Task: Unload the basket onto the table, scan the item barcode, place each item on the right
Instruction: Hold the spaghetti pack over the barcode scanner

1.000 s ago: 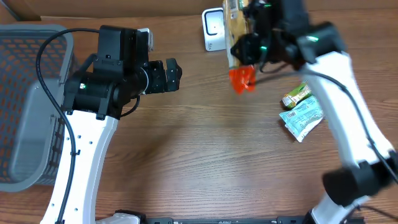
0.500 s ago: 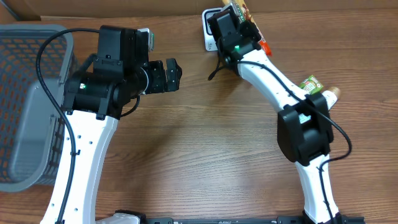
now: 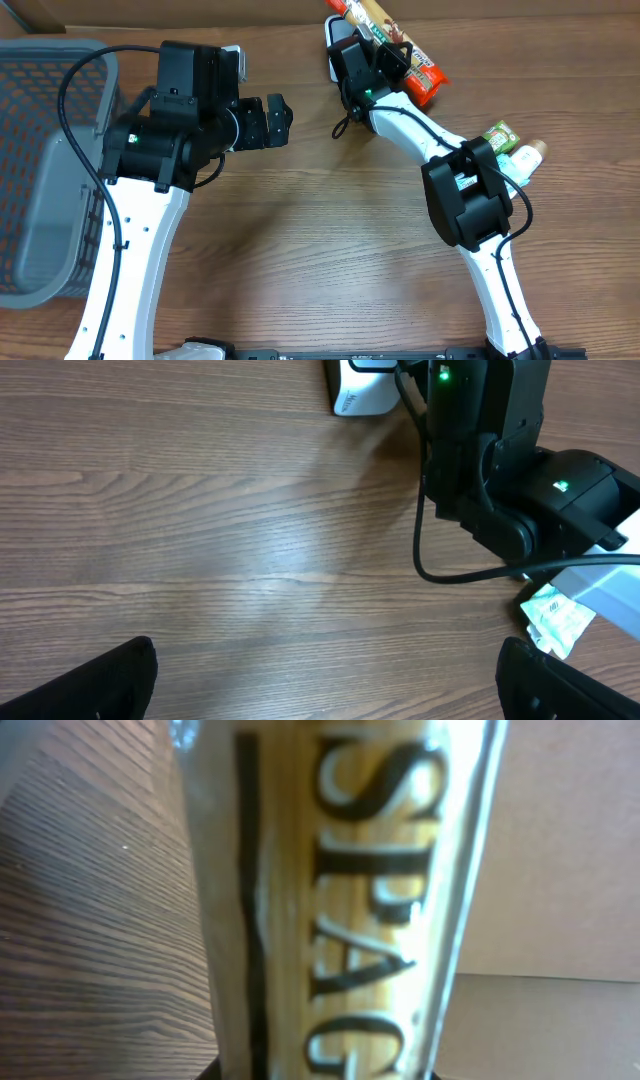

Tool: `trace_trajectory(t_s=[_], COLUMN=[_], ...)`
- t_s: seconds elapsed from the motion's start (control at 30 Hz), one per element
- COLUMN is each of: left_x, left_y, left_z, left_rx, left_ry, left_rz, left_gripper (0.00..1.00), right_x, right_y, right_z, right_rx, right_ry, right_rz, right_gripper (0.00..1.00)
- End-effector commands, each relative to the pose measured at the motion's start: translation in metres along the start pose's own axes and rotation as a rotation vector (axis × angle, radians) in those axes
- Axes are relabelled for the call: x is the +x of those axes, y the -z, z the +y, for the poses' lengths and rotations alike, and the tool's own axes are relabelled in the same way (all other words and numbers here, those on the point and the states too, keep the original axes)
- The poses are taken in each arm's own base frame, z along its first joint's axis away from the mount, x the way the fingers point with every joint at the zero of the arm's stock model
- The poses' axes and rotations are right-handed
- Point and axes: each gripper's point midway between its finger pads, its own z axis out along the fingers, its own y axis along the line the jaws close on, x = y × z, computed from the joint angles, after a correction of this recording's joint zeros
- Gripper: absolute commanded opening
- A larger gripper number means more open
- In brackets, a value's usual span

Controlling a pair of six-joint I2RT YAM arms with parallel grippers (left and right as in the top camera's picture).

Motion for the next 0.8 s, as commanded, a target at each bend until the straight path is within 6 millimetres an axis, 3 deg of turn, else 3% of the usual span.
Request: trace_trajectory(t_s=[0.0, 0.17, 0.47, 0.77], left_x=[-0.001, -0.001, -0.001, -0.001], left_y=[0.000, 0.000, 0.000, 0.000], left_z=[-0.001, -0.001, -0.001, -0.001], left_rx=[0.005, 0.005, 0.005, 0.005], left_ry=[0.002, 0.002, 0.002, 0.002], left_rz=[-0.001, -0.001, -0.001, -0.001], left_gripper=[1.00, 1.00, 0.99, 1.00], right_x=[-0.011, -0.013, -0.038, -0.027], right_y=[0.012, 0.014, 0.039, 0.035], right_z=[-0.042, -0.040, -0.019, -0.031], right_rx=[0.087, 0.082, 0.015, 0.080], right_ry=[-0.101, -0.104, -0.096, -0.099], right_rz=[0.000, -0.008, -0.102, -0.046], right_gripper=[0.04, 0.04, 0.04, 0.04])
